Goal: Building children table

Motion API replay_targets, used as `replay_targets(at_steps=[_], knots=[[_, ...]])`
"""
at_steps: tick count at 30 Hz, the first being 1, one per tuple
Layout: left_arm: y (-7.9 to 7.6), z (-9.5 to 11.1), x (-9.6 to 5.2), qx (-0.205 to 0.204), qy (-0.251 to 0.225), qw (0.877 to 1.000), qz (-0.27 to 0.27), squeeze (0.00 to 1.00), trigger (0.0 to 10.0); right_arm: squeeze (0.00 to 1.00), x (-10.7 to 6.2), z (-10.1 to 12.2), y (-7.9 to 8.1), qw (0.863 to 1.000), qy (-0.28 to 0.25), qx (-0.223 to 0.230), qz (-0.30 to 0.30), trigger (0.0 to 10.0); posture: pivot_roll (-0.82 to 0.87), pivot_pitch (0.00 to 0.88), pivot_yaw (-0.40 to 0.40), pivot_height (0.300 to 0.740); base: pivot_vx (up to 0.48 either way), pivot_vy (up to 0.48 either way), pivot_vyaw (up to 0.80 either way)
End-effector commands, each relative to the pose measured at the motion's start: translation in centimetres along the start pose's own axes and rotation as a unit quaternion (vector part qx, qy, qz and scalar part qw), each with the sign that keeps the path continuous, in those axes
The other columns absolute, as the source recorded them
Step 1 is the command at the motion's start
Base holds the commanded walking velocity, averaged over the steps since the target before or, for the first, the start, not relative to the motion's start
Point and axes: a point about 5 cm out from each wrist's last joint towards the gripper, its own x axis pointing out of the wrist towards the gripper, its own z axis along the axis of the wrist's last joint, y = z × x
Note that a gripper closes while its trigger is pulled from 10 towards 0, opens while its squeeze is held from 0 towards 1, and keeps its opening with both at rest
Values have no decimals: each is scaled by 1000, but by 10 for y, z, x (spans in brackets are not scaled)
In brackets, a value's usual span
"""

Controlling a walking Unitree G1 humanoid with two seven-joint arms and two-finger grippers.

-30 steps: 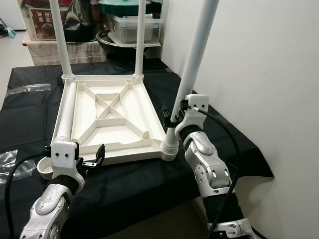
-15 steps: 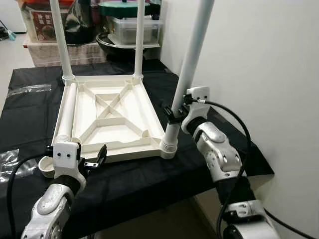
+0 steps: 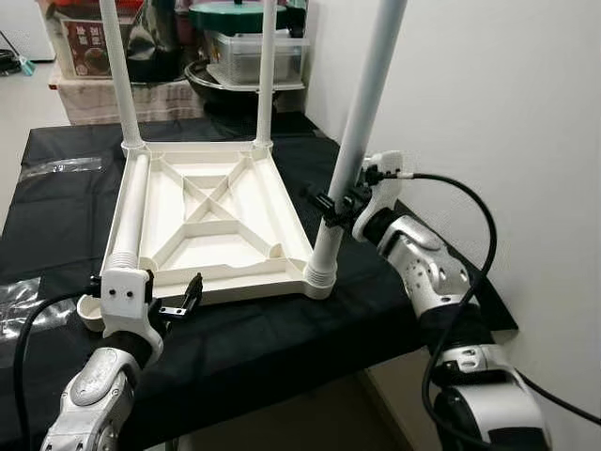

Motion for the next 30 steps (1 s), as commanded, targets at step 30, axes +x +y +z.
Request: replay_targets(at_steps=[30], knots=[[-5,-4,-4,-11,2,1000,-6,0,10000,0,-1,4,-23,994,38,-42,89,10000,86,0,-123,740,0,0,0]])
